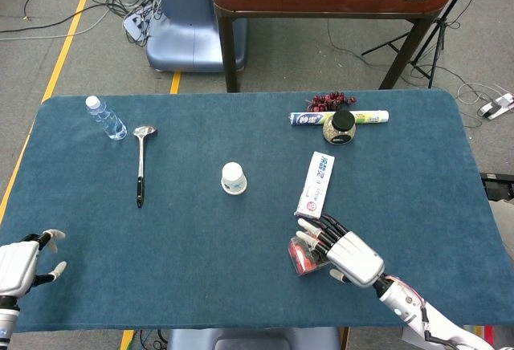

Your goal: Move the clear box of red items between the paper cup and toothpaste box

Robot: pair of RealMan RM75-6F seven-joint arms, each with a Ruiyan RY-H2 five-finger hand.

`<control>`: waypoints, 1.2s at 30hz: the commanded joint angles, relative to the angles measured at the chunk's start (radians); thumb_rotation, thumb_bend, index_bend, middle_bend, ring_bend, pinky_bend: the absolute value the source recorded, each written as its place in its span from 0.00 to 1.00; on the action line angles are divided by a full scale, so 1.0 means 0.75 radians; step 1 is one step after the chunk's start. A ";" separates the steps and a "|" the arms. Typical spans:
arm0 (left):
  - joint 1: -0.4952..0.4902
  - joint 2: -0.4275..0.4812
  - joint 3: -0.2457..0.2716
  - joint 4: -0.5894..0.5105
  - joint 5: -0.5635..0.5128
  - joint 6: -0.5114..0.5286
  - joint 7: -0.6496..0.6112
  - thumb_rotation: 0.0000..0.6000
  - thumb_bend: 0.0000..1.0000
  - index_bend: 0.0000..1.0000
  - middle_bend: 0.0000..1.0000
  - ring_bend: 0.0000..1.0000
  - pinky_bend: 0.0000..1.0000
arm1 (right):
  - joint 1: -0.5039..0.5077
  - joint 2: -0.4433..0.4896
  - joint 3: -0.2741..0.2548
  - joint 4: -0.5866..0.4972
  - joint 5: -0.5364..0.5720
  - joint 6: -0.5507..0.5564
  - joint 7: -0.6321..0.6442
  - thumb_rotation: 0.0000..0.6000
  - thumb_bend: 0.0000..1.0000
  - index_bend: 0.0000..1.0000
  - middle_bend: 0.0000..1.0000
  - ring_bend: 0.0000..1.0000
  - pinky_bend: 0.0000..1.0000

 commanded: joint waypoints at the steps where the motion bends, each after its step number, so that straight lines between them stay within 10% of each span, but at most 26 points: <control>1: 0.000 0.001 0.000 -0.002 -0.001 0.001 0.000 1.00 0.26 0.36 0.50 0.39 0.57 | -0.001 -0.068 0.031 0.063 -0.015 0.007 -0.035 1.00 0.00 0.00 0.00 0.00 0.02; 36: 0.004 0.018 -0.004 -0.015 -0.003 0.006 -0.017 1.00 0.26 0.36 0.50 0.39 0.57 | 0.200 -0.358 0.229 0.256 0.118 -0.168 -0.136 1.00 0.00 0.00 0.00 0.00 0.02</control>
